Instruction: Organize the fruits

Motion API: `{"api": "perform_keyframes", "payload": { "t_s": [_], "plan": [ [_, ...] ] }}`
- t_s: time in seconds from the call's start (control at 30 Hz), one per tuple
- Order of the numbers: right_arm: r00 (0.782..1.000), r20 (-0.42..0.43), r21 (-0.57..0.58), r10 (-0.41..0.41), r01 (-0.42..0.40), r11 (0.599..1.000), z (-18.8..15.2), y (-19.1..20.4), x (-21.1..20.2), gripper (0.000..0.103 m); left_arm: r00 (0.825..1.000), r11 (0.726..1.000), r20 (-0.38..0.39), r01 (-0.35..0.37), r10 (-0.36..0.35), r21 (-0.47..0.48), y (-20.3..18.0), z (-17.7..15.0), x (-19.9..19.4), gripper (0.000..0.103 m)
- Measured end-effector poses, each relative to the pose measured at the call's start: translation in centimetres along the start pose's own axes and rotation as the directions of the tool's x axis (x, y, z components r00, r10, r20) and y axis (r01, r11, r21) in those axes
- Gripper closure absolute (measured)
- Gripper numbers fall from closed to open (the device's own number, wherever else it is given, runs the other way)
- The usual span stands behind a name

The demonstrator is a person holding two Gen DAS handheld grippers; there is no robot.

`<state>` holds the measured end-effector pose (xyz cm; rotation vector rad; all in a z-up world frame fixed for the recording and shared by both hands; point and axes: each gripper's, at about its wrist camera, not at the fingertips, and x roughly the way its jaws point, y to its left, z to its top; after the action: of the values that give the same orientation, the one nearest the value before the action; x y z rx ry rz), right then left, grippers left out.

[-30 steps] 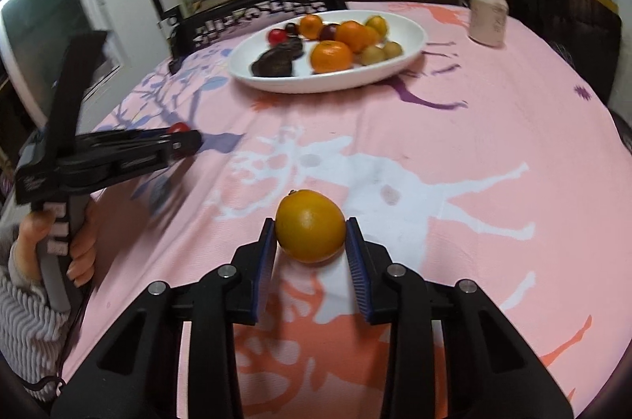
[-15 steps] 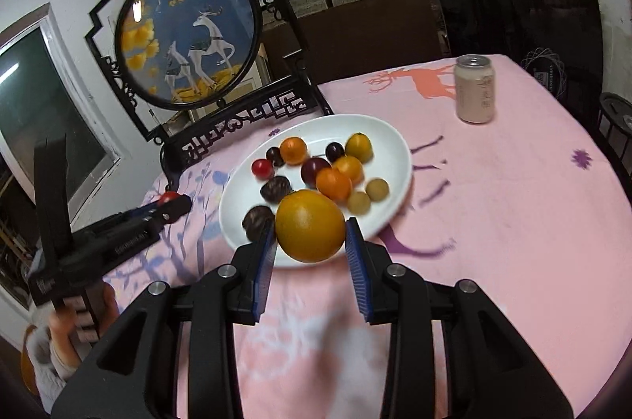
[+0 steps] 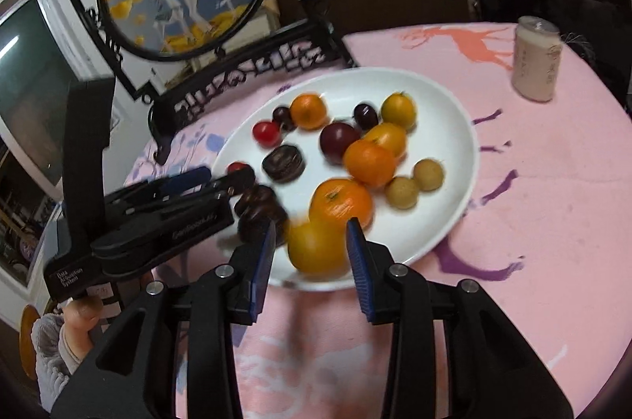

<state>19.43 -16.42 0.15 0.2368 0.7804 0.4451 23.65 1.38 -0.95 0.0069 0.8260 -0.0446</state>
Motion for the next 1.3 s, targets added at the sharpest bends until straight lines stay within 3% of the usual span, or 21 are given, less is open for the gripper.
{"api": "perform_keyframes", "payload": {
  "t_s": [0.03,0.17,0.23,0.43,0.57,0.73,0.93,1.13,1.3],
  "plan": [
    [1.0,0.008,0.005,0.002,-0.002,1.0,0.0,-0.2,-0.3,0.055,1.0,1.0,0.001,0.005,-0.005,-0.001,0.0,0.0,-0.1,0.04],
    [0.999,0.045,0.018,-0.001,0.001,1.0,-0.4,-0.4,-1.9,0.048,1.0,1.0,0.026,0.002,-0.002,-0.01,0.1,-0.6,-1.6,0.027],
    [0.998,0.055,0.02,-0.014,0.013,1.0,-0.7,-0.5,-2.5,0.041,0.999,1.0,0.038,-0.011,0.012,-0.016,0.4,-1.2,-2.4,0.015],
    [0.991,0.09,0.054,-0.094,0.089,0.995,-3.1,-1.5,-4.1,0.039,0.994,0.997,0.077,-0.071,0.074,-0.037,0.9,-4.2,-5.5,0.004],
    [0.976,0.129,0.047,-0.174,0.169,0.985,-5.0,-1.5,-5.4,0.035,0.987,0.993,0.106,-0.116,0.117,-0.012,0.3,-6.6,-7.7,0.003],
    [0.942,0.191,0.006,-0.277,0.281,0.96,-7.2,-0.3,-7.3,0.005,0.984,0.993,0.135,-0.119,0.12,-0.009,-0.4,-9.1,-10.4,0.002],
    [0.933,0.212,0.004,-0.291,0.297,0.955,-8.7,0.2,-8.7,0.005,0.978,0.996,0.192,-0.075,0.083,-0.048,-0.1,-10.5,-13.2,0.002],
    [0.949,0.183,0.013,-0.258,0.26,0.966,-8.8,0.2,-8.4,0.005,0.971,0.987,0.176,-0.158,0.159,-0.021,-0.7,-10.3,-12.9,0.002],
    [0.948,0.193,-0.015,-0.252,0.259,0.966,-9.0,1.1,-8.5,0.005,0.971,0.988,0.181,-0.155,0.153,-0.005,-1.0,-10.5,-13.1,0.002]
  ]
}}
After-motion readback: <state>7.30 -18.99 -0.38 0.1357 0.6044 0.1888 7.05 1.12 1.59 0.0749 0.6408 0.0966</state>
